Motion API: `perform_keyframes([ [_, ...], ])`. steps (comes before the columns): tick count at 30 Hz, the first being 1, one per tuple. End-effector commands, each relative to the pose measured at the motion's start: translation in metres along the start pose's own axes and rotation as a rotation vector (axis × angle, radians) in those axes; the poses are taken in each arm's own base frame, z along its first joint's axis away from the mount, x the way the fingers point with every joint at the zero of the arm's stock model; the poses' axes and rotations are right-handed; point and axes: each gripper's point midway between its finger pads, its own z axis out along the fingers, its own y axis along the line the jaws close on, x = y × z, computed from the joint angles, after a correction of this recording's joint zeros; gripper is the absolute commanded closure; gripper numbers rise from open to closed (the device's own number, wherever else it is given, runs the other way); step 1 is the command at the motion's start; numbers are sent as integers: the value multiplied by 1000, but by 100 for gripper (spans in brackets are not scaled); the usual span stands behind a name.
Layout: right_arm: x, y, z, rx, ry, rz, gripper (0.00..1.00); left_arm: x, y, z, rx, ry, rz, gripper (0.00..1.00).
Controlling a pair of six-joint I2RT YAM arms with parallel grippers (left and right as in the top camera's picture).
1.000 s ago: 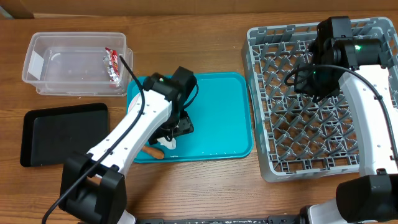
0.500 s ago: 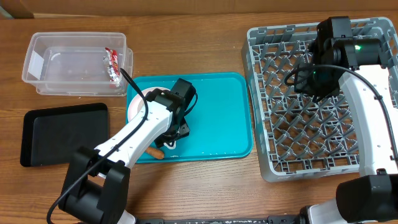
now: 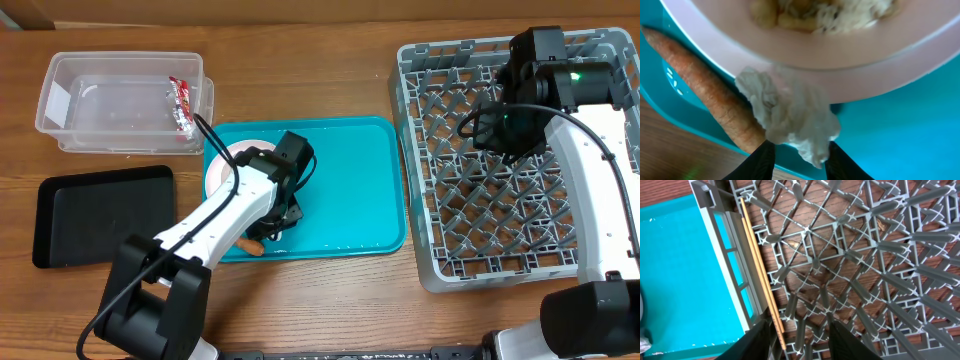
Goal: Sort waste into correct bins and load items into the dishwasher
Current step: 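Reach the left gripper back to the white tissue beside the carrot, then grasp the white tissue, carry it left and drop it in the container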
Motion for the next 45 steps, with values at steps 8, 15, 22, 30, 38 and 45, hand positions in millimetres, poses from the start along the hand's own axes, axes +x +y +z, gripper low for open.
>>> perform_keyframes([
  [8,-2,0,-1,3,-7,1,59,1,7,4,-23,-8,-15,96],
  [15,-1,0,-1,4,-4,1,59,-7,7,-31,6,-43,-8,96],
  [22,-1,0,-1,4,-4,1,59,-60,20,-124,94,-341,-40,96],
  [30,-1,0,-1,3,-6,1,59,-154,75,-169,88,-612,-208,96],
  [38,-1,0,-1,4,-3,1,59,-252,89,-137,149,-702,-164,96],
  [45,-1,0,-1,4,-4,1,59,-302,94,-73,207,-666,-196,96],
])
